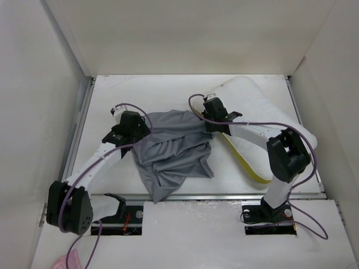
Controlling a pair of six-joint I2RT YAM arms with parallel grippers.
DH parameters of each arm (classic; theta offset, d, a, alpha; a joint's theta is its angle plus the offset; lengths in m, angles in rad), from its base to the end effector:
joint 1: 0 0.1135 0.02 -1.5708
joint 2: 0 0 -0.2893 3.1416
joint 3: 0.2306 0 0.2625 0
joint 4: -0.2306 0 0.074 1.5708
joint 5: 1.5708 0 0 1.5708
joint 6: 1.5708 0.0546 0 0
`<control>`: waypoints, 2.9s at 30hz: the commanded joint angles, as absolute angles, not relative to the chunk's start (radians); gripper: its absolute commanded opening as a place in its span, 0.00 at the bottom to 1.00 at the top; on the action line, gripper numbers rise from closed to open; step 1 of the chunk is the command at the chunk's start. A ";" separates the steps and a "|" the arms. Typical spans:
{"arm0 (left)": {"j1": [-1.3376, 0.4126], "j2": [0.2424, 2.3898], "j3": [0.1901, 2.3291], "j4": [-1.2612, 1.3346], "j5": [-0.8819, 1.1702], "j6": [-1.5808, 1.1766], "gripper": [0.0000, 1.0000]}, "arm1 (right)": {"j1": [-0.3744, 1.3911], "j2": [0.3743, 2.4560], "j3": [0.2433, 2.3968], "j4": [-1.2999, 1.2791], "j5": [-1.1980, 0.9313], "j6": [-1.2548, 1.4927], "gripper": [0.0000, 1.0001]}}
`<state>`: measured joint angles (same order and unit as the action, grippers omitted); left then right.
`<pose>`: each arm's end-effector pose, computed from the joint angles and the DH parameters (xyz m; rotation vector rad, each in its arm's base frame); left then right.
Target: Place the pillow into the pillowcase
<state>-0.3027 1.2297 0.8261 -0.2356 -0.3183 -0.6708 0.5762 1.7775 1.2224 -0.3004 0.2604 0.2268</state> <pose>0.2750 -0.0680 0.2659 -0.5701 2.1044 -0.2027 0.3526 0.2123 0.2173 -0.2998 2.3703 0.0609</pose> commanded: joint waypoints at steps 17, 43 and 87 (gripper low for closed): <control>-0.483 1.276 0.707 -0.577 -0.318 -1.006 0.96 | 0.532 1.585 1.259 -0.350 0.135 0.196 0.00; -0.276 1.652 1.199 -0.448 -0.462 -0.647 0.47 | 0.472 1.623 1.413 -0.359 0.218 0.121 0.00; -0.330 1.896 1.256 -0.316 -0.258 -0.482 0.00 | 0.405 1.585 1.442 -0.423 0.265 0.121 0.00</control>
<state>-0.3325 1.8992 1.2507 -0.3477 -0.2909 -0.5076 0.4114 1.6379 1.3869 -0.4225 0.2405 0.1303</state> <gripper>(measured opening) 0.066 0.047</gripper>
